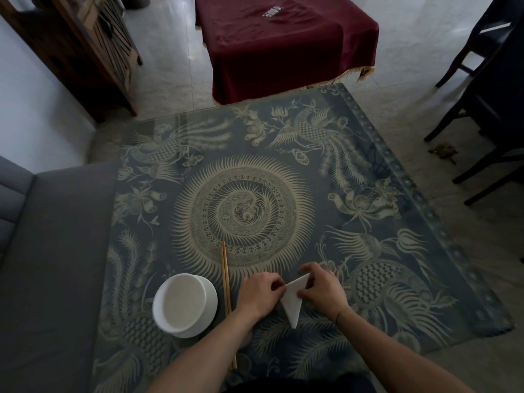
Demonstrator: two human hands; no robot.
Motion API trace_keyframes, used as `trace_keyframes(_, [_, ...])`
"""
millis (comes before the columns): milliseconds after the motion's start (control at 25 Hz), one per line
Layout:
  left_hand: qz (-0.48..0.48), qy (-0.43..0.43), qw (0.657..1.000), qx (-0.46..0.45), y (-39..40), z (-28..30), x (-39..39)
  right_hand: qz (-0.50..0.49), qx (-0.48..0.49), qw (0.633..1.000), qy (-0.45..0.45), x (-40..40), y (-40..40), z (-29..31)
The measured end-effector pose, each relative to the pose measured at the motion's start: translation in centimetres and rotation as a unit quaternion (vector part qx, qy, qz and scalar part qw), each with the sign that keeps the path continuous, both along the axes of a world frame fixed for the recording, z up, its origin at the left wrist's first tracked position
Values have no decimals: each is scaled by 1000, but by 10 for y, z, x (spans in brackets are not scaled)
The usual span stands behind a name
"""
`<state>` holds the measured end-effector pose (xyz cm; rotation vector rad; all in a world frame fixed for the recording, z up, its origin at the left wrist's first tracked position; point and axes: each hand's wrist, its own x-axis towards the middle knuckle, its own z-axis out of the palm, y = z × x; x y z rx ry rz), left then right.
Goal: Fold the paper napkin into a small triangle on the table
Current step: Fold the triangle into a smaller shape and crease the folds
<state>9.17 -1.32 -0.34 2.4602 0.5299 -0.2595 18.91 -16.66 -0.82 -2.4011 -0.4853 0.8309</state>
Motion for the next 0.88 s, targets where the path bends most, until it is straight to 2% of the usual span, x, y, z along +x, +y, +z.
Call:
trace_keyframes(120, [-34, -17, 999, 20, 3, -1, -4, 26, 1, 999, -37, -6, 2, -1])
trace_keyframes(320, [-79, -59, 993, 64, 8, 0, -8, 123, 49, 967, -219, -12, 1, 2])
trace_keyframes(400, [-92, -66, 991, 72, 7, 0, -10, 149, 66, 952, -257, -16, -5, 1])
trace_keyframes(880, [-93, -57, 990, 84, 3, -5, -14, 252, 75, 927, -267, -31, -25, -2])
